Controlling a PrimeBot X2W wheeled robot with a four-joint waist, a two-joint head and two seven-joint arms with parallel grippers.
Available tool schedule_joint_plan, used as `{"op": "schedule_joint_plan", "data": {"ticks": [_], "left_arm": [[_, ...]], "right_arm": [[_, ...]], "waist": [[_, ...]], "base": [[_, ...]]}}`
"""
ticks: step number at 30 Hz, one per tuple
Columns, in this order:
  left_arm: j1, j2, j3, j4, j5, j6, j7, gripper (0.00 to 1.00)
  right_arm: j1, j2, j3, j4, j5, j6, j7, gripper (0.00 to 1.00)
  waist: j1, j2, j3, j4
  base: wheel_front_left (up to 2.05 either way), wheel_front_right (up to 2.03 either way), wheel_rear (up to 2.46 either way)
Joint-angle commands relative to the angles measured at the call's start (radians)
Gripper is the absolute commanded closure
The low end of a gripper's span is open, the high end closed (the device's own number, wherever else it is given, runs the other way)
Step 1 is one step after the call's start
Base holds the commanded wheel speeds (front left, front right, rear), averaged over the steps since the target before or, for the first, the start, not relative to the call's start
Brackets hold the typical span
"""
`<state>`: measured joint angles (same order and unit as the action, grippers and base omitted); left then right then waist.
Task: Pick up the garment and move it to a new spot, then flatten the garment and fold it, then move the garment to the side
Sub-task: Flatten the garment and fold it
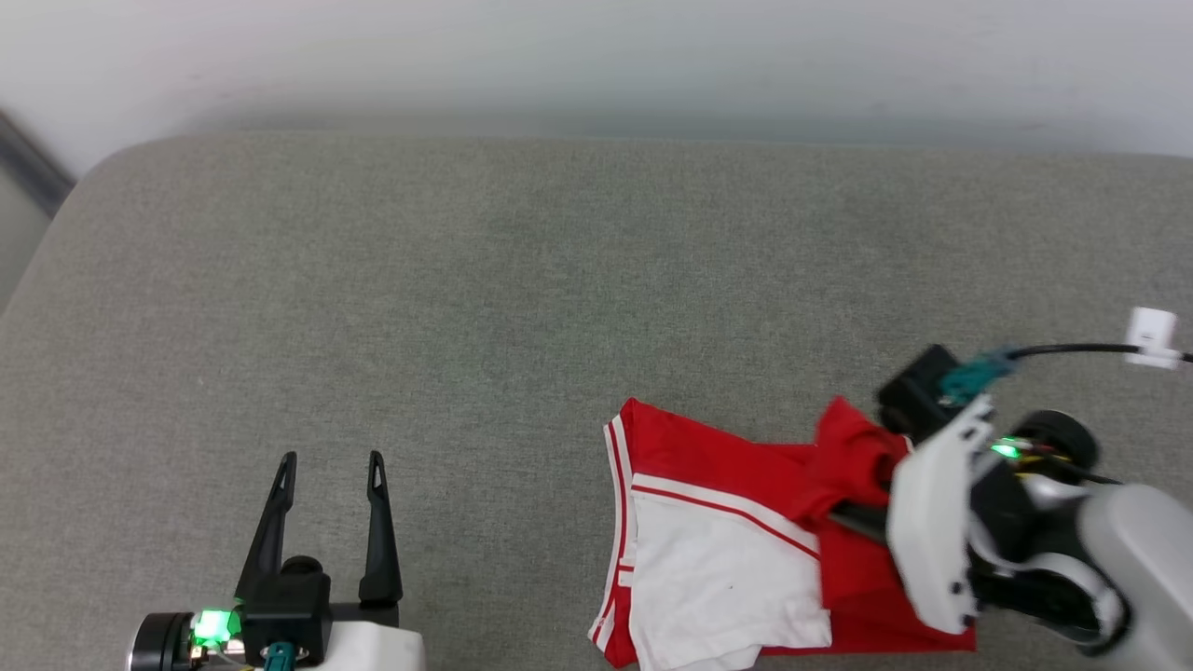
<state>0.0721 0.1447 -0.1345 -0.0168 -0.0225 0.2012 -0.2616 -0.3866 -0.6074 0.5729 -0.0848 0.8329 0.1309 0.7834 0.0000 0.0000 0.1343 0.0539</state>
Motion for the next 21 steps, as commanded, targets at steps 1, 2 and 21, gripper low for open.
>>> {"op": "schedule_joint_plan", "data": {"ticks": [1, 2, 21], "left_arm": [[-0.022, -0.007, 0.002, -0.005, 0.004, -0.006, -0.005, 0.00], [-0.026, -0.008, 0.002, -0.004, 0.004, -0.005, -0.005, 0.00], [-0.076, -0.016, 0.005, 0.019, 0.005, -0.038, -0.004, 0.00]], "right_arm": [[-0.058, 0.044, 0.058, 0.026, -0.011, 0.000, 0.003, 1.00], [-0.088, 0.067, 0.094, 0.044, -0.018, 0.000, 0.005, 1.00], [-0.320, 0.241, 0.515, 0.516, -0.047, -0.001, -0.202, 0.53]], "waist": [[0.0000, 0.0000, 0.015, 0.006], [0.0000, 0.0000, 0.021, 0.008], [0.0000, 0.0000, 0.072, 0.014]], "base": [[0.00, 0.00, 0.00], [0.00, 0.00, 0.00], [0.00, 0.00, 0.00]]}}
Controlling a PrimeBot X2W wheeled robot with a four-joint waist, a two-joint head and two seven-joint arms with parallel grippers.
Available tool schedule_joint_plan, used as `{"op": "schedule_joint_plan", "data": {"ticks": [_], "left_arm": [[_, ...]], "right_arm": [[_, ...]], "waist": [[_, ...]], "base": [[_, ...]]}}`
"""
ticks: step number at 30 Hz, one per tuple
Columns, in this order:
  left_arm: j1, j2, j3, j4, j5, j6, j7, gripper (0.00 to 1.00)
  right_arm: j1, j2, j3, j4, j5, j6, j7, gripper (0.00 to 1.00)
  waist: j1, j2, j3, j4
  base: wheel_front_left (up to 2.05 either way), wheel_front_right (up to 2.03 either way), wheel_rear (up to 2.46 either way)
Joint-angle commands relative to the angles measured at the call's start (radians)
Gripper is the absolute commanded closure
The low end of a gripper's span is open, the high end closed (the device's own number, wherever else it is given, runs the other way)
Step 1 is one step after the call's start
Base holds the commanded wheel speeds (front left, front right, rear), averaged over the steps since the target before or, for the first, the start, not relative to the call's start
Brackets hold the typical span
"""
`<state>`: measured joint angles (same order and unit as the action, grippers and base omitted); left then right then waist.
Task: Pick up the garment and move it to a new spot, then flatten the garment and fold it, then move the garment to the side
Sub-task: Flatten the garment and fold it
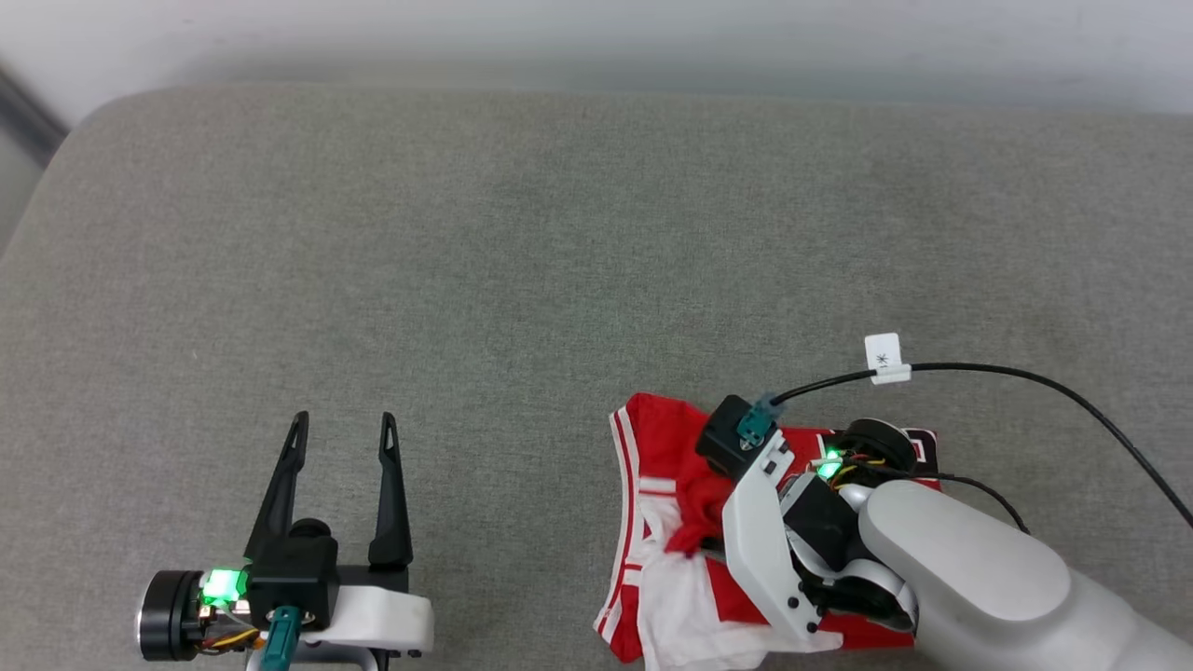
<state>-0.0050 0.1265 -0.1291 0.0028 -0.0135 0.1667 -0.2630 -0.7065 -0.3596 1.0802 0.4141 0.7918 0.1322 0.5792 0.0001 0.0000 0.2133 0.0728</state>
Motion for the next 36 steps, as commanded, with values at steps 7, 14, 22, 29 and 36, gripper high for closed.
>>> {"op": "schedule_joint_plan", "data": {"ticks": [7, 14, 22, 29, 36], "left_arm": [[0.041, 0.008, 0.017, 0.012, -0.005, -0.010, -0.002, 0.00], [0.064, 0.006, 0.026, 0.009, -0.005, -0.016, -0.002, 0.00], [0.093, 0.001, 0.035, 0.007, -0.004, -0.025, -0.002, 0.00], [0.119, -0.004, 0.043, 0.000, -0.007, -0.036, -0.002, 0.00], [0.144, -0.014, 0.045, -0.012, -0.015, -0.056, -0.002, 0.00]], "right_arm": [[-0.044, -0.081, -0.047, -0.068, -0.024, -0.002, -0.222, 0.00], [0.023, -0.137, -0.300, -0.094, -0.177, -0.002, -0.498, 0.00], [0.244, -0.048, -0.719, -0.080, -0.454, -0.002, -0.790, 0.00], [0.478, 0.092, -0.985, -0.192, -0.606, -0.002, -0.842, 0.00], [0.670, 0.222, -1.088, -0.321, -0.663, -0.002, -0.844, 0.00]], "waist": [[-0.0001, 0.0000, -0.070, -0.046], [-0.0001, 0.0000, -0.111, -0.080], [-0.0001, 0.0000, -0.151, -0.104], [-0.0001, 0.0000, -0.176, -0.104], [-0.0001, 0.0000, -0.196, -0.092]], "base": [[0.00, 0.00, 0.00], [0.00, 0.00, 0.00], [0.00, 0.00, 0.00], [0.00, 0.00, 0.00], [0.00, 0.00, 0.00]]}}
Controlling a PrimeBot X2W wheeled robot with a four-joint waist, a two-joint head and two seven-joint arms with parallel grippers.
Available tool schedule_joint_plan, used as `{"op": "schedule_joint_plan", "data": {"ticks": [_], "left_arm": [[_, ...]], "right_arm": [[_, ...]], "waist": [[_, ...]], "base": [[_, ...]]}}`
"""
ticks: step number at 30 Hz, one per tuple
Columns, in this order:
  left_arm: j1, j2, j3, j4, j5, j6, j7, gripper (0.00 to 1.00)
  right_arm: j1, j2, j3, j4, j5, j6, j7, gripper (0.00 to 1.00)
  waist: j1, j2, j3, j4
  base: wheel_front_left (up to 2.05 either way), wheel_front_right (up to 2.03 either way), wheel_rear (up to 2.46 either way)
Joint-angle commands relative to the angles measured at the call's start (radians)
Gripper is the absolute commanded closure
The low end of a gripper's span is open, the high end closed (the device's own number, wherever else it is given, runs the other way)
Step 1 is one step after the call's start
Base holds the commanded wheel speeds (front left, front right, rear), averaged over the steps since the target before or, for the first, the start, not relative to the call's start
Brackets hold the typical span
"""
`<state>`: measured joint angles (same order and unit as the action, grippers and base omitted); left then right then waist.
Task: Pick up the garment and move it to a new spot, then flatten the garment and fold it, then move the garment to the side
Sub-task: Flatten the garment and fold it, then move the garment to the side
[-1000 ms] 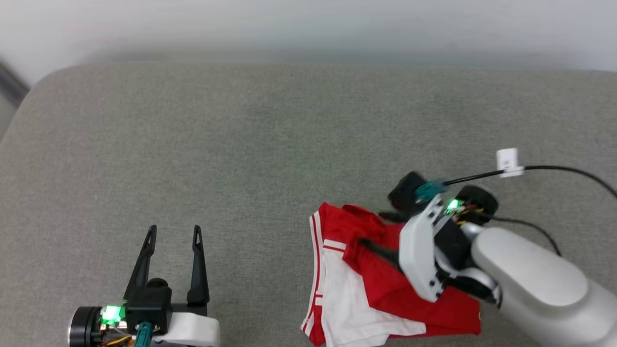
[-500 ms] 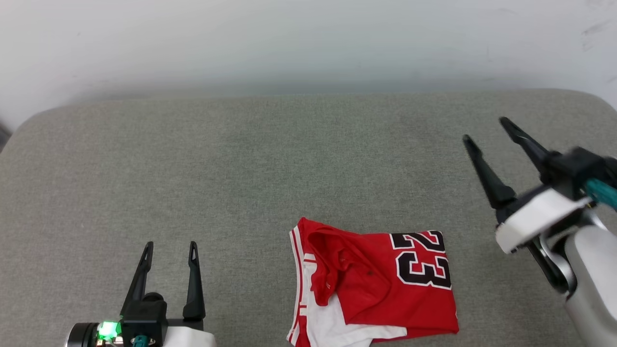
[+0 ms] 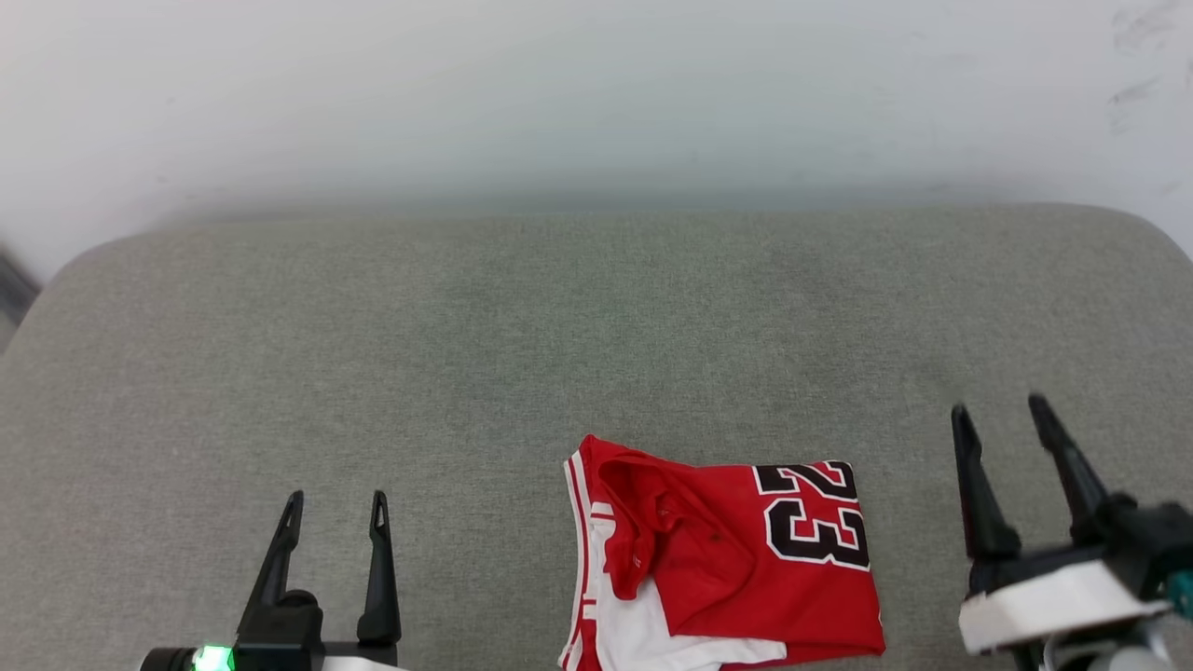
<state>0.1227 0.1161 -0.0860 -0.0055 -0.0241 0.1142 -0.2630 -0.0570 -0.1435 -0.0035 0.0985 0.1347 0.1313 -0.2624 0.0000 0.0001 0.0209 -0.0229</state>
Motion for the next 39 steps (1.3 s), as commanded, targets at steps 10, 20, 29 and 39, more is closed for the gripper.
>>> {"op": "schedule_joint_plan", "data": {"ticks": [10, 20, 29, 39], "left_arm": [[0.042, -0.016, 0.015, -0.015, -0.006, -0.020, -0.002, 0.00], [0.042, -0.025, 0.029, -0.015, 0.000, -0.028, -0.002, 0.00], [0.006, -0.034, 0.022, -0.013, 0.007, -0.039, -0.002, 0.00], [-0.033, -0.041, 0.022, -0.017, 0.011, -0.045, -0.002, 0.00]], "right_arm": [[0.169, 0.077, -0.049, -0.070, -0.015, -0.001, -0.003, 0.00], [0.047, 0.030, -0.046, -0.148, -0.026, -0.001, -0.003, 0.00], [-0.228, -0.222, 0.095, -0.132, 0.045, -0.001, 0.298, 0.00], [-0.310, -0.447, 0.275, -0.029, 0.524, -0.001, 0.931, 0.00]], "waist": [[0.0000, -0.0001, -0.021, 0.020], [0.0000, -0.0001, -0.014, 0.012], [0.0000, -0.0001, 0.028, 0.026], [0.0000, -0.0001, 0.094, 0.043]], "base": [[0.00, 0.00, 0.00], [0.00, 0.00, 0.00], [0.00, 0.00, 0.00], [0.00, 0.00, 0.00]]}}
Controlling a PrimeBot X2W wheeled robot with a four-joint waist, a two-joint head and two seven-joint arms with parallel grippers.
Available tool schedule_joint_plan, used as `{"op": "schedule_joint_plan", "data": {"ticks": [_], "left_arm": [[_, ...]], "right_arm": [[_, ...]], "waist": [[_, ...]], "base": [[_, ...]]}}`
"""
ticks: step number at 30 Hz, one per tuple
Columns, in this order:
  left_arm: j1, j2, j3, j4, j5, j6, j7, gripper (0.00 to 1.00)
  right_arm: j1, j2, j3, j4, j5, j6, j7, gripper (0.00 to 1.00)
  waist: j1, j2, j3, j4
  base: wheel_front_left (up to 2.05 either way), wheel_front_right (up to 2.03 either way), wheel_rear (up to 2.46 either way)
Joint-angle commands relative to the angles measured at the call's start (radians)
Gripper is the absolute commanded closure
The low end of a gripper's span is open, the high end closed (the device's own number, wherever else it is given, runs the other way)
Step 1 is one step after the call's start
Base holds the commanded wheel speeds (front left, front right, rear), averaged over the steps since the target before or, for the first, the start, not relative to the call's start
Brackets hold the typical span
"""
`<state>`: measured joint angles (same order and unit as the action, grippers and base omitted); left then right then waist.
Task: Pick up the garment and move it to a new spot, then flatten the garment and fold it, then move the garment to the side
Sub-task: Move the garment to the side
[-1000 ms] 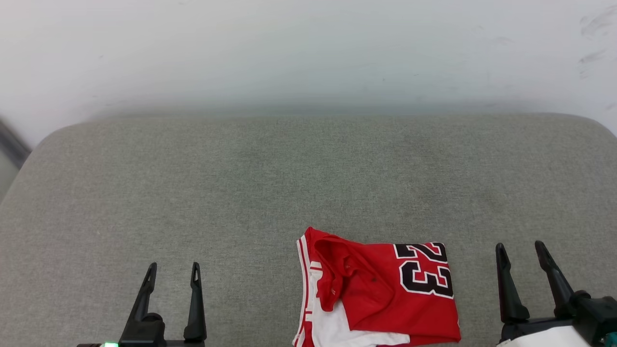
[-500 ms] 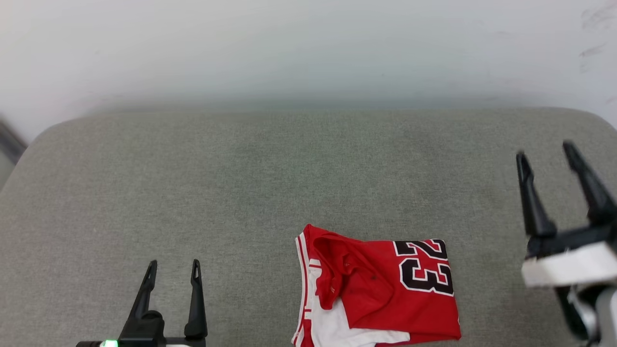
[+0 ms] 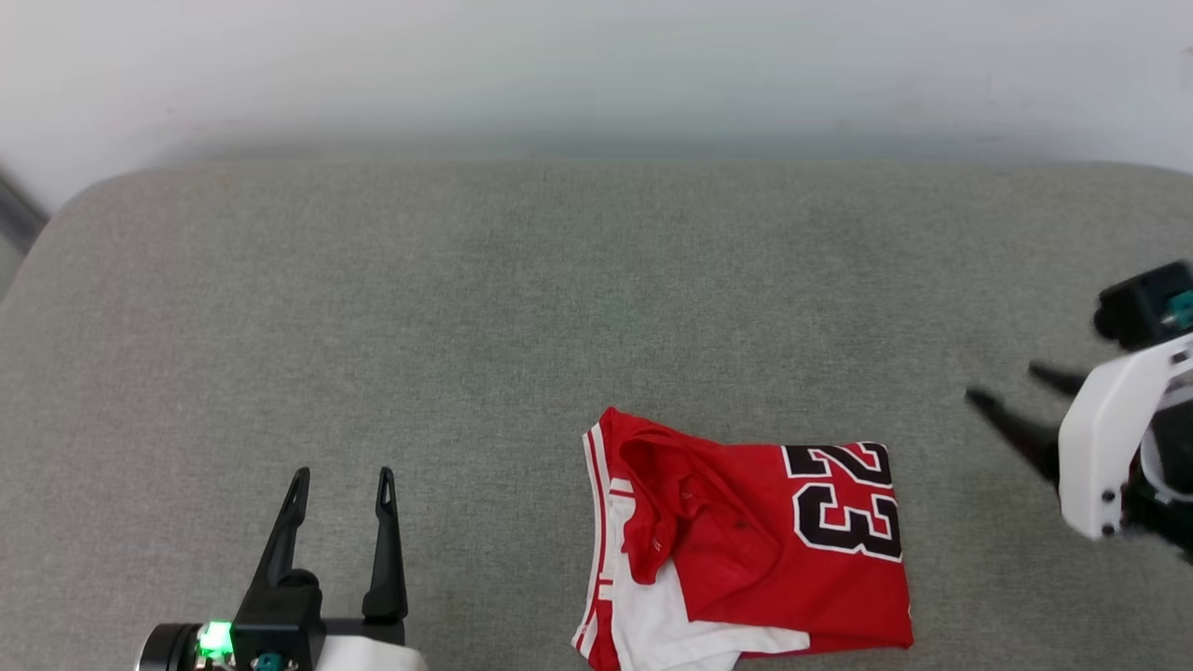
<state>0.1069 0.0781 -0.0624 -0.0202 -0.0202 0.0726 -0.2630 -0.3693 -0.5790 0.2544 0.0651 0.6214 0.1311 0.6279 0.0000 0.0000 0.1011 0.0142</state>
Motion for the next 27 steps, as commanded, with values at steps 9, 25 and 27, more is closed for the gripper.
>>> {"op": "schedule_joint_plan", "data": {"ticks": [9, 25, 27], "left_arm": [[-0.074, -0.008, -0.017, -0.004, 0.009, -0.014, -0.002, 0.00], [-0.168, -0.017, -0.053, 0.011, 0.008, -0.021, -0.002, 0.00], [-0.169, -0.017, -0.053, 0.014, 0.007, -0.019, -0.002, 0.00]], "right_arm": [[0.058, -0.021, 0.076, 0.066, 0.264, -0.001, 0.202, 0.00], [0.096, 0.128, 0.274, 0.272, 0.364, -0.002, 0.162, 0.00], [0.080, 0.126, 0.291, 0.278, 0.356, -0.002, 0.124, 1.00]], "waist": [[0.0000, 0.0000, 0.086, 0.035], [0.0000, 0.0000, 0.188, 0.103], [0.0000, 0.0000, 0.185, 0.104]], "base": [[0.00, 0.00, 0.00], [0.00, 0.00, 0.00], [0.00, 0.00, 0.00]]}}
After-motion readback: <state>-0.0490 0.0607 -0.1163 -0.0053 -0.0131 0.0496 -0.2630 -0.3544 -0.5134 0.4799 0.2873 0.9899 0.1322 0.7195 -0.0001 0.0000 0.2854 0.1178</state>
